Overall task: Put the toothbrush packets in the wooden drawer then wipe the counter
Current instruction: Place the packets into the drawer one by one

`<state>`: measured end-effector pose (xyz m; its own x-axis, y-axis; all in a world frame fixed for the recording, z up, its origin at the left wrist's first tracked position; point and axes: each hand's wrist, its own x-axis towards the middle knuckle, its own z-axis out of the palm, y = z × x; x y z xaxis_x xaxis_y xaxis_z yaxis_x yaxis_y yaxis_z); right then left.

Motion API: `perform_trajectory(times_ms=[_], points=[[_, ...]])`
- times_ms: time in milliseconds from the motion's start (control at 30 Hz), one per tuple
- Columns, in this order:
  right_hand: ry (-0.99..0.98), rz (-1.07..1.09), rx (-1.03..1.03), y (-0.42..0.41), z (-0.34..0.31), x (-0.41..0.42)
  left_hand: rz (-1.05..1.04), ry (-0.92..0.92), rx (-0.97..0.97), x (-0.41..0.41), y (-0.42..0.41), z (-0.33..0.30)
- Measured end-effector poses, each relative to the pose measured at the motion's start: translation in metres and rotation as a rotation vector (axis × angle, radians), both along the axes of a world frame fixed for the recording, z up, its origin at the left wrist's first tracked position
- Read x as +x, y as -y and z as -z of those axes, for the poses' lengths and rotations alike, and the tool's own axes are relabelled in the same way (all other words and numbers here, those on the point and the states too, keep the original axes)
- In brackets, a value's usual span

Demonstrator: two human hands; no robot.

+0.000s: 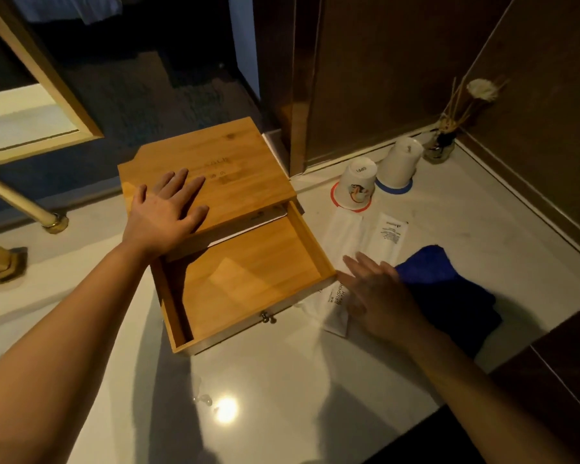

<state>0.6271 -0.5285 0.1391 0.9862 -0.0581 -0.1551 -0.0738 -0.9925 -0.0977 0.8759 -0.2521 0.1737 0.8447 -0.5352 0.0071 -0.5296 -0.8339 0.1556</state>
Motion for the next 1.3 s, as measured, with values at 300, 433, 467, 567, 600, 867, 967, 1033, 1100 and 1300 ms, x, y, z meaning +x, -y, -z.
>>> perform_trajectory(times_ms=[300, 433, 467, 567, 600, 867, 967, 1033, 1100, 1300], points=[[-0.059, 0.102, 0.043, -0.013, -0.009, -0.017, -0.006, 0.014, 0.026, 0.000, 0.001, -0.001], [-0.002, 0.134, 0.034, -0.022, -0.001, -0.024, -0.008, 0.010, 0.031, 0.001, 0.000, 0.001], [0.009, 0.123, 0.027, -0.023, 0.001, -0.027, -0.008, 0.008, 0.030, 0.001, 0.000, 0.002], [0.128, 0.104, 0.004, -0.021, 0.001, -0.038, -0.009, 0.007, 0.025, 0.001, 0.000, 0.002], [0.197, 0.104, 0.019, -0.020, 0.002, -0.041, -0.009, 0.010, 0.024, 0.001, 0.000, 0.002], [0.594, 0.276, 0.041, -0.023, -0.009, -0.049, -0.007, 0.013, 0.017, -0.001, 0.001, 0.002], [0.626, 0.408, 0.109, -0.024, -0.015, -0.048, -0.006, 0.012, 0.018, 0.000, 0.000, 0.001], [0.640, 0.446, 0.135, -0.025, -0.015, -0.047, -0.006, 0.010, 0.015, 0.000, 0.000, 0.001], [0.643, 0.450, 0.119, -0.026, -0.015, -0.046, -0.008, 0.012, 0.013, -0.001, 0.001, 0.000], [0.584, 0.537, 0.172, -0.024, -0.010, -0.049, -0.005, 0.010, 0.013, -0.001, 0.001, 0.001]])
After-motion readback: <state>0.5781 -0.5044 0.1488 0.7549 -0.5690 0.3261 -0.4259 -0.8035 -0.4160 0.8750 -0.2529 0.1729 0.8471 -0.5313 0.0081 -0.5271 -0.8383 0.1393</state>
